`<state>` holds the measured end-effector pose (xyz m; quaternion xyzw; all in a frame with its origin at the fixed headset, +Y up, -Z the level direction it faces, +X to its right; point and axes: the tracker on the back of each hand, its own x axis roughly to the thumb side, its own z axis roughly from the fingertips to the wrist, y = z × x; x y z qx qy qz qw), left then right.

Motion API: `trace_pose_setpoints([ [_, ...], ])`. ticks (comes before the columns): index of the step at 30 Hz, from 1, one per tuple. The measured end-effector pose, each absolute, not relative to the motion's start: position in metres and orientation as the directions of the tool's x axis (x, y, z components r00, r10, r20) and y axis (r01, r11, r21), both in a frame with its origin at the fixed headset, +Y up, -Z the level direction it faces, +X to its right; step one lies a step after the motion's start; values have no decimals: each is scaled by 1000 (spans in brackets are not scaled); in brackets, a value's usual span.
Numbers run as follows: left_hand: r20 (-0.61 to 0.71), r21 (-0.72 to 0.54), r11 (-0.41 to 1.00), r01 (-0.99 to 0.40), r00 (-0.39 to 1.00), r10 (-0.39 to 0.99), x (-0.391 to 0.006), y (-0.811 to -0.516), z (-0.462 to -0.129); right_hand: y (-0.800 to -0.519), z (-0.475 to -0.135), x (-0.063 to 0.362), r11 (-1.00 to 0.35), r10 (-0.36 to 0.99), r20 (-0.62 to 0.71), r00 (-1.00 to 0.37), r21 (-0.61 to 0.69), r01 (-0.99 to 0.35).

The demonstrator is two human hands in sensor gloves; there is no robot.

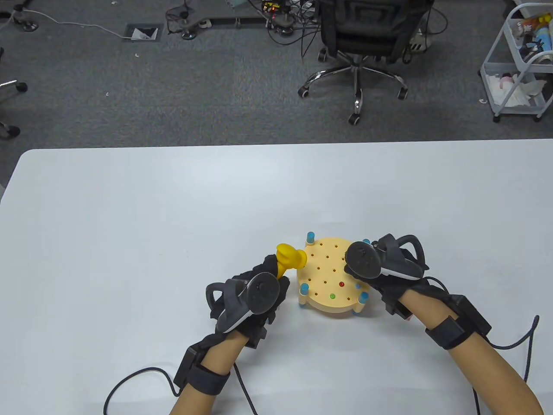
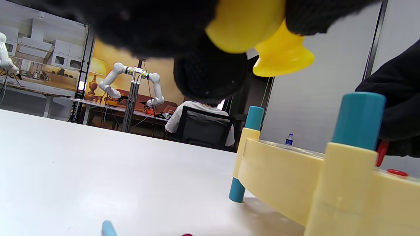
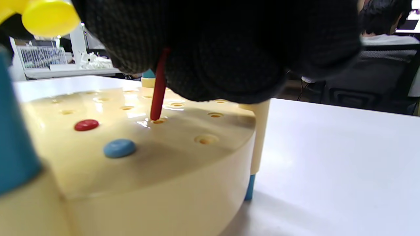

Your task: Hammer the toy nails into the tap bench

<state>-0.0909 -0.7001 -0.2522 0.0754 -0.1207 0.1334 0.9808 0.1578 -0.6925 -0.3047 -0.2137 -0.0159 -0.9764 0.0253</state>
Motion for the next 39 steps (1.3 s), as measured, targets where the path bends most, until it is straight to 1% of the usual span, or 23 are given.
trace_pose_setpoints([
  [1,257,114,954,-277,936,241,-91,-700,-252,-694,-305,155,-996,-71,422,-904,16,86],
  [10,283,122,957,-262,934,220,-88,-699,-250,-703,-301,139,-982,-178,441,-880,-21,188],
  [12,292,140,956,-256,934,207,-86,-697,-248,-698,-300,145,-985,-166,426,-889,-24,172],
  [13,299,153,955,-256,933,202,-86,-696,-247,-693,-299,150,-988,-156,407,-900,-51,148],
  [15,310,192,945,-266,930,199,-84,-693,-244,-680,-296,172,-983,-71,337,-939,-182,9],
  [16,318,204,938,-280,925,207,-84,-691,-243,-676,-295,186,-967,8,281,-960,-243,-80],
  [17,327,208,932,-296,919,219,-83,-689,-242,-677,-295,196,-951,69,246,-967,-278,-138],
  [18,337,205,926,-316,911,237,-82,-687,-241,-682,-295,210,-925,154,206,-966,-315,-215],
  [19,346,189,924,-331,904,253,-80,-684,-240,-691,-298,221,-916,217,197,-956,-298,-270],
  [20,353,172,925,-340,898,264,-78,-683,-239,-700,-300,227,-919,249,201,-947,-259,-297],
  [22,381,126,926,-356,879,286,-68,-679,-238,-725,-308,237,-912,359,142,-922,-157,-379],
  [23,395,106,928,-357,872,291,-62,-677,-238,-735,-312,239,-895,415,140,-899,-114,-431],
  [24,409,73,935,-346,866,288,-53,-674,-239,-747,-318,239,-857,501,143,-854,-54,-512],
  [26,423,53,949,-311,868,261,-36,-670,-242,-759,-324,239,-793,608,117,-786,42,-607],
  [27,425,50,959,-279,875,232,-27,-667,-244,-764,-326,238,-760,649,82,-757,28,-649],
  [31,397,88,981,-175,909,126,7,-659,-255,-770,-328,238,-747,664,80,-743,23,-665],
  [33,387,93,991,-101,920,57,21,-661,-260,-770,-328,237,-752,658,82,-748,22,-659],
  [34,380,55,998,-31,925,7,29,-667,-264,-770,-328,237,-755,655,83,-751,20,-656],
  [35,385,-28,995,92,920,-74,37,-677,-268,-770,-328,237,-757,653,84,-753,20,-654],
  [36,360,-35,979,198,917,-173,40,-675,-269,-770,-328,236,-758,652,84,-754,21,-652],
  [37,371,73,981,180,908,-195,42,-671,-265,-770,-328,236,-758,651,85,-754,23,-652],
  [38,351,160,976,150,915,-199,44,-667,-264,-770,-328,236,-758,651,85,-754,25,-651],
  [39,335,251,964,92,926,-176,41,-662,-260,-770,-328,236,-759,650,85,-755,26,-651],
])
